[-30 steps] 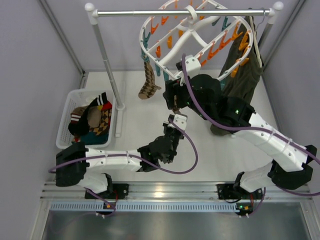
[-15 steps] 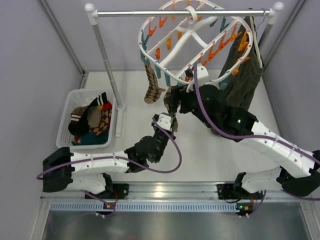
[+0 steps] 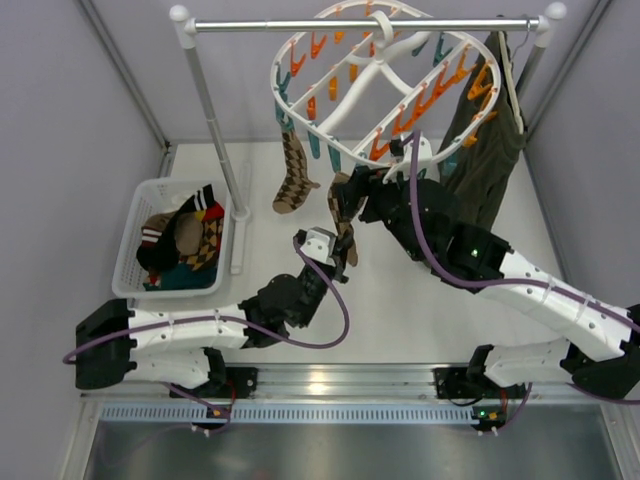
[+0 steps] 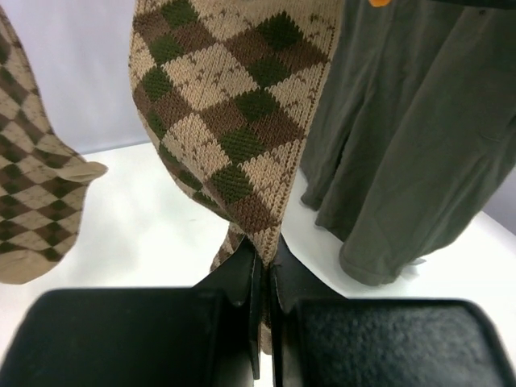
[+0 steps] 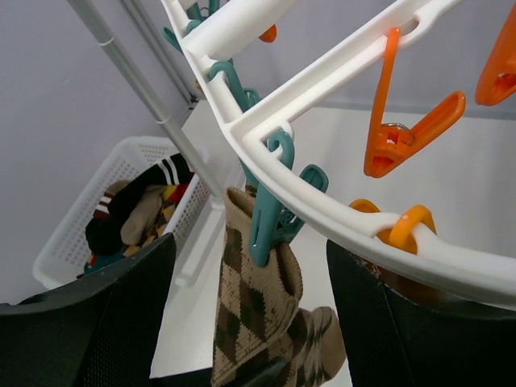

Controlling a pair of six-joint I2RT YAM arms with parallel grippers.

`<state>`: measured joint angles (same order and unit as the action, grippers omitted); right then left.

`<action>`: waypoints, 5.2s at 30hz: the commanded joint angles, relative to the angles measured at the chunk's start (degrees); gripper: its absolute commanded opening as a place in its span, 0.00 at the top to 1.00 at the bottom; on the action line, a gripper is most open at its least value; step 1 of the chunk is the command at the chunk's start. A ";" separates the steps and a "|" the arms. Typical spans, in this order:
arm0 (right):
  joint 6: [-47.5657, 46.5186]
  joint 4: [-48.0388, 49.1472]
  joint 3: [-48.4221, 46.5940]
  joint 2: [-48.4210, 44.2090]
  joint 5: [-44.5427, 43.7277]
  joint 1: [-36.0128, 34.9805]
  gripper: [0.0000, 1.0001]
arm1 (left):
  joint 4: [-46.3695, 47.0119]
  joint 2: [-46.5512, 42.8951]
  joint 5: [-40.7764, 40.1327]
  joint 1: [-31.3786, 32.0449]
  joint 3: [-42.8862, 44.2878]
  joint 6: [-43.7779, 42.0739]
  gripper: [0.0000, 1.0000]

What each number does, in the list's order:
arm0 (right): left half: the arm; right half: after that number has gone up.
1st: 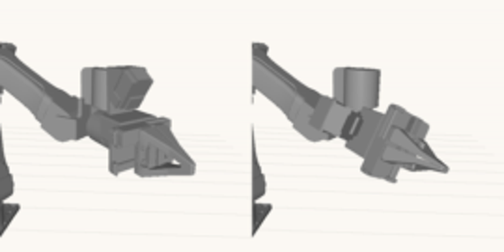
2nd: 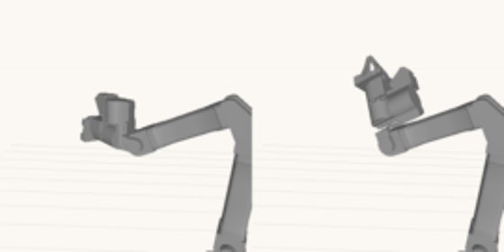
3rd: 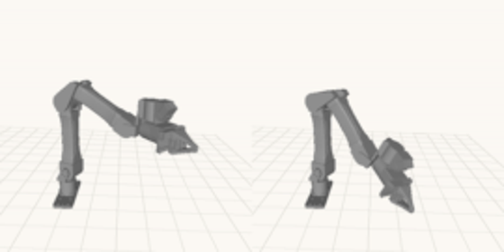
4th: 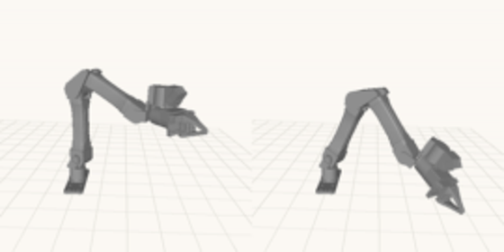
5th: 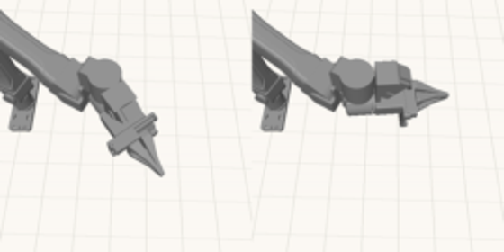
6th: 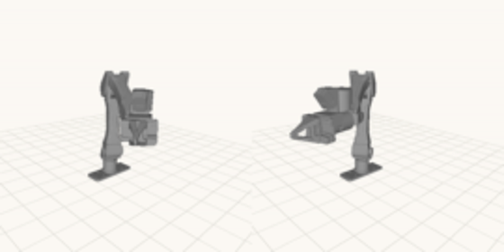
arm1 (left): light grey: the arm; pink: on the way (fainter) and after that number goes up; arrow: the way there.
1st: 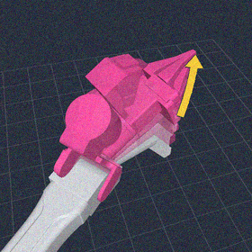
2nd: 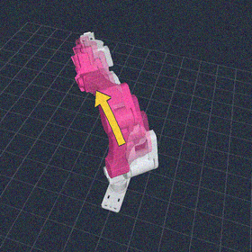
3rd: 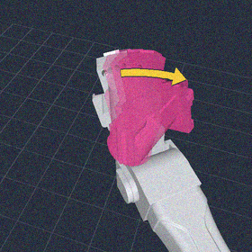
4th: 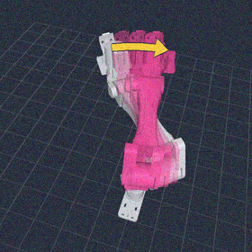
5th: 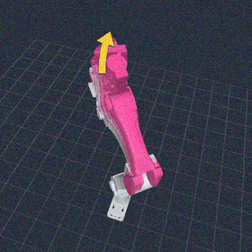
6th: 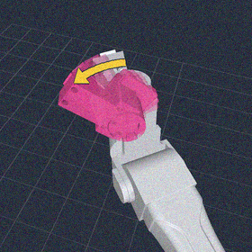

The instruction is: Remove the socks clipped to the hanger

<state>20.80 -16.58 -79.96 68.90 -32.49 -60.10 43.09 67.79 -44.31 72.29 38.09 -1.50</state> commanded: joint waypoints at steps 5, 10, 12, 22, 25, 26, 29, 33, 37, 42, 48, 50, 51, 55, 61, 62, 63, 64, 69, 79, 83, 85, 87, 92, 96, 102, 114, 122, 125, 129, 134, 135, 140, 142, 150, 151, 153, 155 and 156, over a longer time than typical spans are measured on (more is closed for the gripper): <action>1.18 12.09 3.58 -1.14 -4.51 0.59 0.28 | 0.86 -2.22 5.64 -0.05 -0.64 5.45 1.00; 2.49 15.96 7.27 -1.93 -4.86 1.65 0.29 | 0.50 -4.07 7.14 -0.13 -1.43 8.00 1.00; 3.19 19.21 9.11 -2.46 -4.16 2.09 0.30 | -0.02 -4.77 7.84 -0.13 -1.44 8.52 1.00; 5.48 27.56 13.25 -2.72 -1.44 3.23 0.31 | -0.55 -4.77 10.03 -0.05 -1.17 9.67 1.00; 6.71 29.84 14.22 -2.81 -0.91 3.93 0.31 | -0.46 -4.16 10.65 -0.05 -0.91 10.02 1.00; 6.89 30.28 14.31 -2.90 -1.00 4.11 0.32 | -0.55 -3.98 10.83 -0.05 -0.82 10.20 1.00; 7.15 32.48 15.01 -2.99 -1.61 4.29 0.34 | -0.55 -3.89 11.35 -0.05 -0.73 10.46 1.00; 7.50 34.60 16.24 -3.43 -1.88 4.90 0.39 | -0.46 -3.89 11.97 -0.05 -0.91 11.08 1.00; 8.03 36.26 17.12 -3.34 -0.74 6.13 0.43 | -0.46 -3.63 12.67 -0.05 -0.82 11.69 1.00; 8.12 39.95 18.96 -3.78 -0.64 6.75 0.49 | -0.46 -3.45 13.64 -0.05 -0.91 12.22 1.00; 7.24 41.10 19.41 -4.30 -0.91 6.75 0.61 | -0.46 -3.37 13.47 -0.05 -1.08 12.31 1.00; 6.89 41.63 19.67 -4.39 -0.91 6.75 0.68 | -0.46 -3.19 13.29 -0.05 -1.08 12.22 1.00; 6.80 41.54 19.76 -4.39 -0.91 6.75 0.80 | -0.46 -3.10 13.20 -0.05 -1.08 12.22 1.00; 6.54 41.45 19.76 -4.31 -0.73 6.75 0.87 | -0.46 -2.93 12.68 -0.05 -1.43 12.13 1.00; 6.54 40.66 19.14 -4.31 -0.38 6.75 0.91 | -0.55 -2.92 10.04 -0.05 -4.94 12.66 1.00; 6.45 40.49 19.14 -4.30 -0.38 6.83 0.92 | -0.64 -3.10 9.34 -0.05 -5.39 12.75 1.00; 6.54 40.40 19.14 -4.30 -0.38 6.83 0.94 | -1.51 -3.62 7.33 -0.05 -5.83 12.92 1.00; 6.54 40.31 19.14 -4.30 -0.38 6.75 0.94 | -2.13 -4.06 6.44 -0.05 -6.61 12.84 1.00; 6.45 39.43 19.49 -4.92 0.76 6.75 0.88 | -9.59 -8.02 -3.31 -0.66 -6.01 12.31 1.00; 2.41 35.40 21.95 -10.19 4.89 6.83 0.41 | -51.86 -18.03 -17.11 -14.80 10.94 24.78 1.00; 2.23 33.37 23.18 -13.00 6.03 6.83 0.28 | -57.76 -18.92 -16.34 -22.79 13.59 26.89 1.00; 2.75 32.05 23.71 -14.58 7.17 6.83 0.17 | -61.28 -18.57 -13.01 -29.38 15.52 29.26 1.00; 3.28 29.51 23.89 -16.25 8.14 6.83 0.03 | -64.08 -17.87 -6.44 -37.98 17.10 30.58 1.00; 3.64 24.32 23.98 -18.36 12.62 6.83 0.00 | -69.89 -12.51 4.40 -55.98 24.39 34.01 1.00; 2.32 18.26 22.66 -19.68 16.75 6.83 0.01 | -73.23 -8.82 7.40 -64.63 28.00 36.21 1.00; 0.65 11.57 22.75 -23.28 20.62 6.83 0.01 | -73.68 -3.46 7.48 -71.85 28.80 35.69 0.71; -0.84 5.34 24.41 -29.09 20.63 6.83 0.00 | -74.12 -0.27 27.48 -74.84 35.30 32.79 0.02; -2.78 1.81 25.74 -34.88 19.31 6.83 0.01 | -70.26 -9.51 48.86 -68.53 34.61 28.05 0.02; -4.18 0.59 25.38 -36.29 20.10 6.75 0.01 | -61.43 -11.10 62.21 -67.02 30.48 26.72 0.01; -5.50 -0.47 25.12 -37.44 22.29 6.83 0.01 | -41.11 -11.72 78.31 -66.49 18.82 30.57 0.02; -6.38 -0.74 25.47 -38.75 25.45 6.83 0.01 | -21.76 -13.12 72.02 -55.35 7.90 22.53 0.02; -6.56 -0.74 25.38 -38.84 25.63 6.83 0.01 | -18.51 -13.30 66.34 -52.81 4.40 17.46 0.01; -6.82 -0.91 25.30 -38.23 28.88 6.83 0.01 | -3.82 -9.70 57.69 -46.10 -1.25 12.31 0.01; -7.09 -1.44 25.12 -37.71 29.41 6.83 0.01 | -0.75 -8.03 54.36 -46.01 -2.40 11.35 0.01; -8.49 -0.39 24.59 -34.72 30.64 6.83 0.00 | 3.05 0.67 53.53 -45.93 1.01 5.37 0.01; -8.58 -0.21 24.42 -34.37 30.82 6.83 0.01 | 3.23 1.63 55.02 -46.01 1.63 5.10 0.01; -8.93 0.14 23.89 -33.22 31.35 6.75 0.01 | 3.93 4.44 57.41 -46.01 3.39 4.40 0.02; -8.93 0.23 23.63 -32.17 31.61 6.83 0.01 | 4.28 7.34 55.93 -45.93 5.15 4.14 0.01; -8.93 0.32 23.45 -31.99 31.79 6.83 0.01 | 5.07 8.31 55.48 -45.92 5.68 3.87 0.02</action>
<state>12.97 -17.43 -54.04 35.99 -2.22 -53.82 41.04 73.80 10.63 26.30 39.90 4.75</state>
